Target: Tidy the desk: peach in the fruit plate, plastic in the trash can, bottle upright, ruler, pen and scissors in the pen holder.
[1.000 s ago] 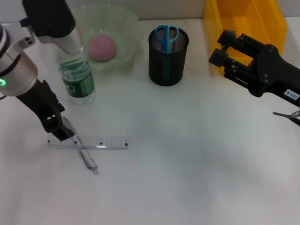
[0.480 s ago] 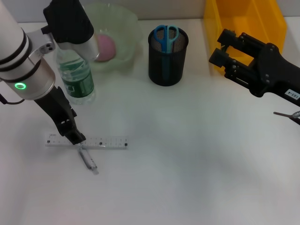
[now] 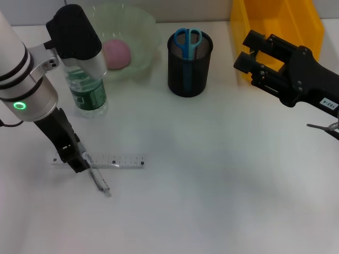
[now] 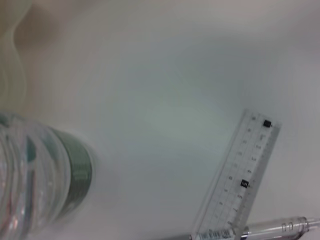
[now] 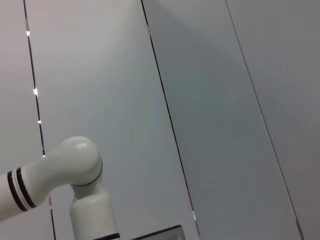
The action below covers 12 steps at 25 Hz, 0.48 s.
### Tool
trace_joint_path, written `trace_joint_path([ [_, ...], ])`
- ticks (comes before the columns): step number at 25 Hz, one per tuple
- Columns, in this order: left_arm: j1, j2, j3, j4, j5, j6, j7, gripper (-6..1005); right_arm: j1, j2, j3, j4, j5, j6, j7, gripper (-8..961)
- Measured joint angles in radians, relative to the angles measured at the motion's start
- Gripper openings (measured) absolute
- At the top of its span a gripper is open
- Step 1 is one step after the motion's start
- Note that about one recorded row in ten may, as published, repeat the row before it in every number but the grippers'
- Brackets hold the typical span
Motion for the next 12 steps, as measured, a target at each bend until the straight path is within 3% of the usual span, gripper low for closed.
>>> trace_joint_path([
  [12, -0.01, -0.002, 0.011, -0.034, 0.044, -0.004, 0.014, 689, 0.013, 0.0, -0.002, 0.004, 0.001, 0.007, 0.003, 609],
])
